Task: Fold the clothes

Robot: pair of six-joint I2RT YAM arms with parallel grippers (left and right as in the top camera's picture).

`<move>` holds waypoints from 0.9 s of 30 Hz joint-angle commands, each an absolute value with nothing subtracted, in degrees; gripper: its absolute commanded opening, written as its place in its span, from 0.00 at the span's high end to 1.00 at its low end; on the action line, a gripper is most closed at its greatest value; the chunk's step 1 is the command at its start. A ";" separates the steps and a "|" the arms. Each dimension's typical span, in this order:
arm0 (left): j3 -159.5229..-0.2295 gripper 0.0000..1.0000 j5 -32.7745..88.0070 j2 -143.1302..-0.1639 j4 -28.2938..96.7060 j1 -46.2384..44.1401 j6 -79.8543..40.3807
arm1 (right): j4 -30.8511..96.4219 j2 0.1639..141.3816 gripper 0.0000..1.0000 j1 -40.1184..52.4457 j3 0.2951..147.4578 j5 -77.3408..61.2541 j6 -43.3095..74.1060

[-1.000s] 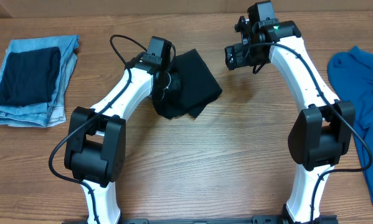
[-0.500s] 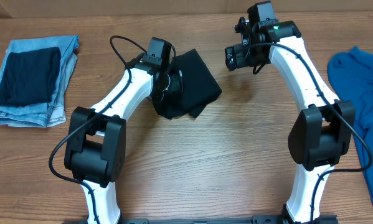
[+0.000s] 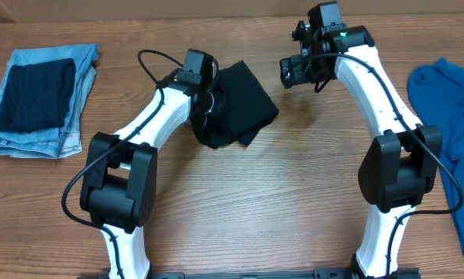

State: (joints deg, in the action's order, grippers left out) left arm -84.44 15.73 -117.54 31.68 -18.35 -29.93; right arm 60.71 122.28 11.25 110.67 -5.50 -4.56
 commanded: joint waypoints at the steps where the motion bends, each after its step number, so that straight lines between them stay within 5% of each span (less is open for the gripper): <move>1: -88.66 0.96 17.87 -114.78 32.93 -18.41 -30.04 | 60.55 120.66 0.10 11.38 111.48 -5.13 -4.99; 19: -89.76 0.96 -1.19 -108.33 48.88 -17.21 -28.73 | 60.73 120.66 0.11 8.49 111.48 -3.53 -4.97; 27: -89.10 0.96 -0.51 -108.29 49.74 -17.43 -28.71 | 61.04 120.66 0.26 6.94 111.48 -4.36 -4.91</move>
